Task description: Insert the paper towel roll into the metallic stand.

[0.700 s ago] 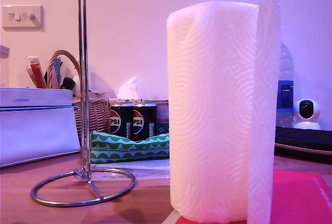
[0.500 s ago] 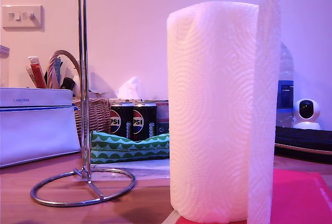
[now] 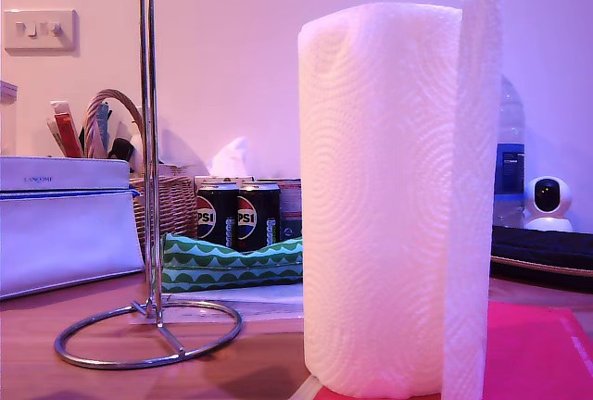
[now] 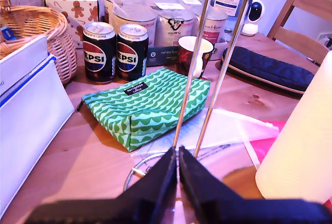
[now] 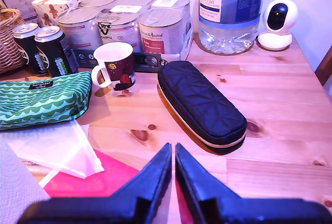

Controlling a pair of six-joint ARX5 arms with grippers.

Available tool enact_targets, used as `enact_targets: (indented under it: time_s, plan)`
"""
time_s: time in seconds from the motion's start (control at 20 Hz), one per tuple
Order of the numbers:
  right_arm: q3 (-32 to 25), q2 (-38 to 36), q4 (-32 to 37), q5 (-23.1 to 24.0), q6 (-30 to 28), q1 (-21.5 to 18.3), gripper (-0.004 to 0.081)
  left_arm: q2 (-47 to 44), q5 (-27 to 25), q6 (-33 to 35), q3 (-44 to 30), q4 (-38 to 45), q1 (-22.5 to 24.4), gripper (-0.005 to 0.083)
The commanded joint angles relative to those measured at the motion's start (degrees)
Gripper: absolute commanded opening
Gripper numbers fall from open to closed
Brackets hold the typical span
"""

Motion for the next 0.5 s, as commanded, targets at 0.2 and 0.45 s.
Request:
enact_targets:
  time_s: [0.2,0.45]
  plan:
    - [0.3,0.2,1.6,-3.3,0.2,0.0,-0.0010,0.2,0.0,-0.3,-3.0,5.5,-0.9,-0.0024]
    - [1.9,1.4,1.8,-3.2,0.1,0.0,-0.0010,0.2,-3.7,-2.3,-9.8,14.7,-7.3,-0.0024]
